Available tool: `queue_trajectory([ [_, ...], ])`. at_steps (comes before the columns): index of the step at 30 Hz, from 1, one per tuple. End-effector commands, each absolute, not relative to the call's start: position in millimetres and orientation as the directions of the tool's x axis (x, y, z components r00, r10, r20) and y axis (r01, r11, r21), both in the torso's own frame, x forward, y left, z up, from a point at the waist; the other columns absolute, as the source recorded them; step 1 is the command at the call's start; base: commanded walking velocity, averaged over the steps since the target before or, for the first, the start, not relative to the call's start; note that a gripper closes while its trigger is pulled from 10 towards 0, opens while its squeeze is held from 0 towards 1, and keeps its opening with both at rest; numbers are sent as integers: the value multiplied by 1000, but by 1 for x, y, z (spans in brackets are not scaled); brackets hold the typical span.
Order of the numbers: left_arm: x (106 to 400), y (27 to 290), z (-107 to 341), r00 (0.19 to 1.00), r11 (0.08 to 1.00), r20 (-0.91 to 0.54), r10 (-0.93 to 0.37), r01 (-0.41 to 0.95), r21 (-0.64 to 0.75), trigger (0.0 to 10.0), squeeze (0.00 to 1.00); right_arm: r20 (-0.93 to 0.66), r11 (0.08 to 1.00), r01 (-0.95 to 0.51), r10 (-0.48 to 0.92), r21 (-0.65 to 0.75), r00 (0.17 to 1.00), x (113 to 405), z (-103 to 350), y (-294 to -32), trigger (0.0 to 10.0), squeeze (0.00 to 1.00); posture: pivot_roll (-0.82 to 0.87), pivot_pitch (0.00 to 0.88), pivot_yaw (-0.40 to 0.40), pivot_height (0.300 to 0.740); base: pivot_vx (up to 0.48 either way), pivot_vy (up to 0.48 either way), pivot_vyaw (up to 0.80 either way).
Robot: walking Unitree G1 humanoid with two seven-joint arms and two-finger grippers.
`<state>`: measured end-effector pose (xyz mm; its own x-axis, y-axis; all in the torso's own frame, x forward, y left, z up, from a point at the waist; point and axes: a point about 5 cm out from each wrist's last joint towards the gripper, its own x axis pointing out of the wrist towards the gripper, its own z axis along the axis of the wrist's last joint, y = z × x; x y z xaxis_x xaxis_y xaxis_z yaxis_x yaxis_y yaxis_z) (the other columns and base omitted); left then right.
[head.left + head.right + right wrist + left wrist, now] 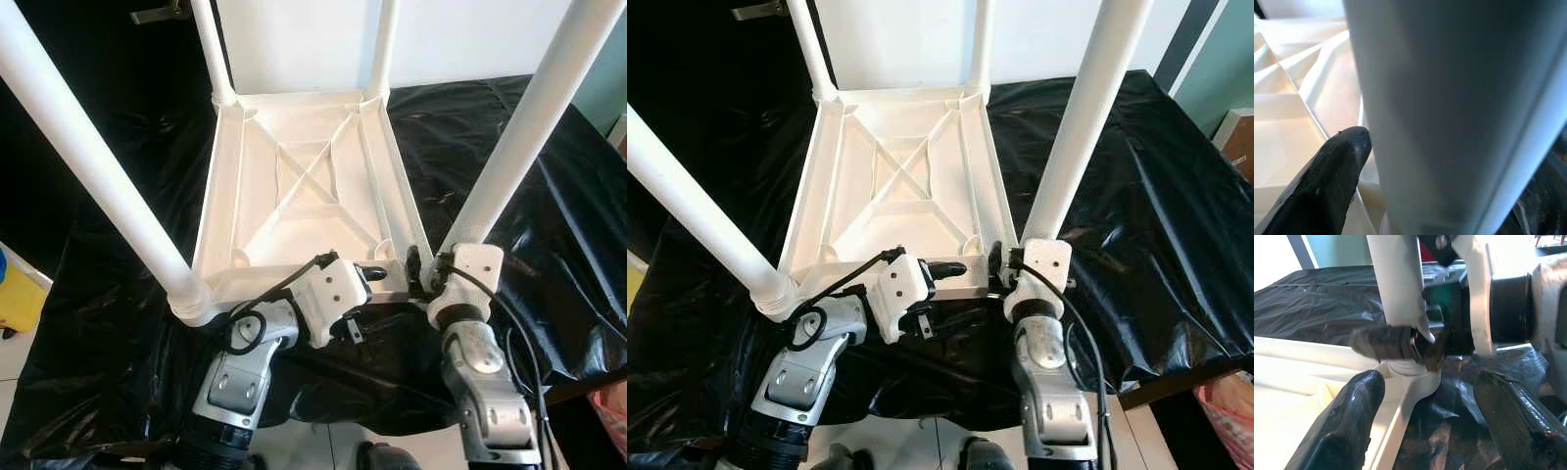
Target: Building children table
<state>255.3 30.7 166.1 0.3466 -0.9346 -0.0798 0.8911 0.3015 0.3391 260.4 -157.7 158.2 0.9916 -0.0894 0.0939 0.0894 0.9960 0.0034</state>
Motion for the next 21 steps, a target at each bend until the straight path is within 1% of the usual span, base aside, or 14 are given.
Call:
queue_trajectory([
  [1,261,34,168,485,447,-27,-874,826,342,10000,0,108,1000,14,-16,19,994,261,161,-162,10000,1000,-154,127,50,740,0,0,0],
  [2,262,34,168,486,449,-27,-874,826,342,10000,0,111,1000,-25,23,17,994,262,163,-164,10000,1000,-154,127,50,740,0,0,0],
  [4,262,34,168,486,449,-27,-874,826,342,10000,0,111,1000,-25,23,17,994,262,163,-164,10000,1000,-154,127,50,740,0,0,0],
  [5,262,34,168,488,451,-26,-872,824,342,10000,0,119,996,-95,94,1,988,263,164,-167,10000,0,-159,128,48,740,0,0,0],
  [6,262,34,168,488,451,-26,-872,824,342,10000,0,119,996,-95,94,1,988,263,164,-167,10000,0,-159,128,48,740,0,0,0],
  [9,263,33,168,493,458,-21,-870,821,341,10000,0,116,948,-307,316,-88,942,266,167,-173,10000,0,-158,122,40,740,0,0,0],
  [10,263,33,168,493,458,-21,-870,821,341,10000,0,116,948,-307,316,-88,942,266,167,-173,10000,0,-158,122,40,740,0,0,0],
  [11,263,33,169,494,459,-20,-869,820,342,10000,0,103,927,-361,371,-106,923,267,167,-174,10000,0,-156,124,39,740,0,0,0],
  [12,263,33,169,494,459,-20,-869,820,342,10000,0,103,927,-361,371,-106,923,267,167,-174,10000,0,-156,124,39,740,0,0,0],
  [13,263,33,169,495,460,-19,-869,820,341,10000,0,90,906,-407,417,-116,904,267,167,-175,10000,0,-156,124,40,740,0,0,0],
  [14,263,33,169,495,460,-19,-869,820,341,10000,0,90,906,-407,417,-116,904,267,167,-175,10000,0,-156,124,40,740,0,0,0],
  [15,263,33,169,495,460,-18,-869,820,341,10000,0,76,886,-448,458,-121,886,268,167,-177,10000,0,-153,125,40,740,0,0,0],
  [19,263,33,169,494,460,-18,-869,820,341,10000,0,68,872,-474,484,-121,873,268,166,-178,10000,0,-153,125,40,740,0,0,0],
  [21,263,33,169,495,460,-18,-868,819,342,10000,0,42,853,-502,512,-145,858,271,165,-181,10000,0,-149,124,39,740,0,0,0],
])
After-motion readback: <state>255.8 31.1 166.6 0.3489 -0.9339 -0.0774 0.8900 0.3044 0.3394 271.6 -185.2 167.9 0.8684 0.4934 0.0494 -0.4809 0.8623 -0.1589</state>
